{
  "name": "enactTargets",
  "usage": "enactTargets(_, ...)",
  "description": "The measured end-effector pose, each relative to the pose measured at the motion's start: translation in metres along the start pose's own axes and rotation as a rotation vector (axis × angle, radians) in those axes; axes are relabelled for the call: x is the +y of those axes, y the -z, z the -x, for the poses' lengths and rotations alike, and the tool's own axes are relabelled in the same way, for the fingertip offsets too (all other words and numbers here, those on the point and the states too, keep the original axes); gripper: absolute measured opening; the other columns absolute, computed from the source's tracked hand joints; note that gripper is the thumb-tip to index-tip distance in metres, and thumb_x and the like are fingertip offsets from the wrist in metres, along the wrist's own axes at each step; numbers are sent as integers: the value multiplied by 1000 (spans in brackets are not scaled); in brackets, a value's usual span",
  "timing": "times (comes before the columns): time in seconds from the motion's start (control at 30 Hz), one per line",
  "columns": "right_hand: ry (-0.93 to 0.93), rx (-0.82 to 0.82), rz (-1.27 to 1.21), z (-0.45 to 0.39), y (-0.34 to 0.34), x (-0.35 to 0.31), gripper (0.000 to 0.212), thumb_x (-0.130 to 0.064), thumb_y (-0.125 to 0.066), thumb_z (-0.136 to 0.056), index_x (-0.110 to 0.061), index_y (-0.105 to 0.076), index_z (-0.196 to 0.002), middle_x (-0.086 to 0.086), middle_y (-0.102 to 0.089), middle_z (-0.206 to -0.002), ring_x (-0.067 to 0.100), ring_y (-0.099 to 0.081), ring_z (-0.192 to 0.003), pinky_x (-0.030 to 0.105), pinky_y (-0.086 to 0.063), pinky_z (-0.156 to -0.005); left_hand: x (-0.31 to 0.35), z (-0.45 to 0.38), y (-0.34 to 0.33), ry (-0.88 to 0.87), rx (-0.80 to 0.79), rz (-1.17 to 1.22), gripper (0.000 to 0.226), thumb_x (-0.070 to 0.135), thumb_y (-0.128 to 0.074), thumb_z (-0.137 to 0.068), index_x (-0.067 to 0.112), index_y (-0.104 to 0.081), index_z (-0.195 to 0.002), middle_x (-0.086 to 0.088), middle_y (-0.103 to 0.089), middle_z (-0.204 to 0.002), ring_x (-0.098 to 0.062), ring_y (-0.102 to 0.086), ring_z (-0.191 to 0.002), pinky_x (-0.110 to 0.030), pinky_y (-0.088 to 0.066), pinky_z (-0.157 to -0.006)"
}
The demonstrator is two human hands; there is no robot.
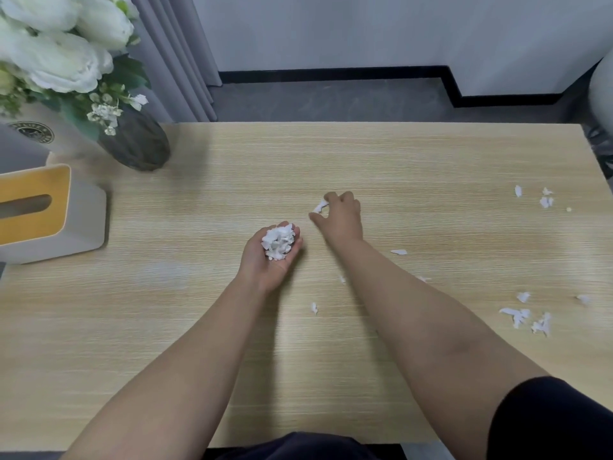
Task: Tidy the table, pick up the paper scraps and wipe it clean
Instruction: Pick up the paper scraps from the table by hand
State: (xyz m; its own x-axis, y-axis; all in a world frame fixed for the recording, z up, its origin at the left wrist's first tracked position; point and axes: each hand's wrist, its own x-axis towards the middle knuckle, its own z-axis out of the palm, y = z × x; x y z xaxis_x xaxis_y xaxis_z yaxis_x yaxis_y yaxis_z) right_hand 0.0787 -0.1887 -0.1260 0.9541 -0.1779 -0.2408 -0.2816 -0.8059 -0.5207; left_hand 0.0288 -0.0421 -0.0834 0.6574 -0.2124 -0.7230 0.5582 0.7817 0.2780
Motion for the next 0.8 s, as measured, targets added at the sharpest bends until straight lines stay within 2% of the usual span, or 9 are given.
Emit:
enactTargets(0.1, 80, -20, 105, -1, -2, -5, 28, -20, -55, -92, -9, -54, -117, 14, -47, -120, 29, -43, -112, 36, -42, -91, 2, -1, 4, 4, -28, 5, 26, 3, -59, -68, 0, -56, -93, -13, -60, -87, -22, -62, -81, -33, -57, -75)
enactTargets(0.17, 102, -26, 138, -1, -2, -7, 20, -8, -47, -93, -4, -57, -109, 15, -51, -115, 30, -47, -108, 33, -41, -80, 4, -1, 5, 17, -44, -10, 29, 3, -60, -62, 1, -55, -91, -11, -56, -85, -18, -57, -82, -31, -53, -84)
enactTargets(0.27, 99, -32, 122, 3, 0, -7, 23, 2, -42, -90, -2, -60, -103, 16, -55, -109, 31, -52, -101, 32, -39, -73, 4, -4, 9, 39, -21, 9, 13, 1, -53, -78, -1, -56, -91, -10, -54, -86, -16, -53, -82, -27, -44, -96)
enactTargets(0.33, 95, -4, 21, 9, 6, -7, 20, -2, -46, -91, -4, -62, -102, 14, -58, -106, 28, -55, -97, 31, -41, -74, 3, -6, 10, 41, 4, 11, 10, 1, -50, -84, -1, -57, -92, -12, -58, -87, -18, -56, -82, -24, -49, -86)
enactTargets(0.43, 139, 50, -227, 25, 21, -15, 16, -9, -55, -90, -9, -62, -104, 6, -60, -99, 15, -53, -84, 23, -39, -73, -2, -10, 10, 34, 42, 55, 19, 8, -41, -96, -3, -57, -96, -15, -63, -90, -24, -63, -81, -34, -56, -75)
enactTargets(0.57, 252, 25, -385, 50, 36, -32, 12, -11, -62, -87, -10, -65, -98, -1, -61, -91, 10, -56, -82, 18, -43, -76, -12, -1, -8, 49, -39, 79, 22, 3, -39, -92, -4, -60, -90, -16, -67, -80, -23, -68, -71, -34, -59, -68)
enactTargets(0.67, 344, -44, -317, 65, 38, -37, 12, -12, -61, -88, -11, -65, -99, -1, -62, -95, 9, -55, -85, 17, -42, -77, -20, 5, -21, 77, -86, 159, 25, -1, -37, -85, -1, -57, -70, -7, -60, -53, -12, -59, -42, -19, -50, -42)
enactTargets(0.73, 391, -81, -205, 73, 37, -35, 15, -14, -56, -90, -12, -65, -102, 1, -63, -99, 12, -56, -89, 24, -43, -79, -23, -1, -20, 79, -58, 146, 26, 3, -36, -92, 7, -52, -71, -1, -55, -51, -7, -54, -42, -12, -44, -43)
enactTargets(0.8, 430, -85, -102, 79, 36, -33, 16, -15, -52, -92, -12, -66, -100, 3, -63, -99, 18, -57, -92, 30, -44, -76, -26, -7, -16, 99, -41, 181, 26, 8, -39, -94, 6, -54, -73, -2, -58, -56, -8, -59, -47, -12, -47, -48)
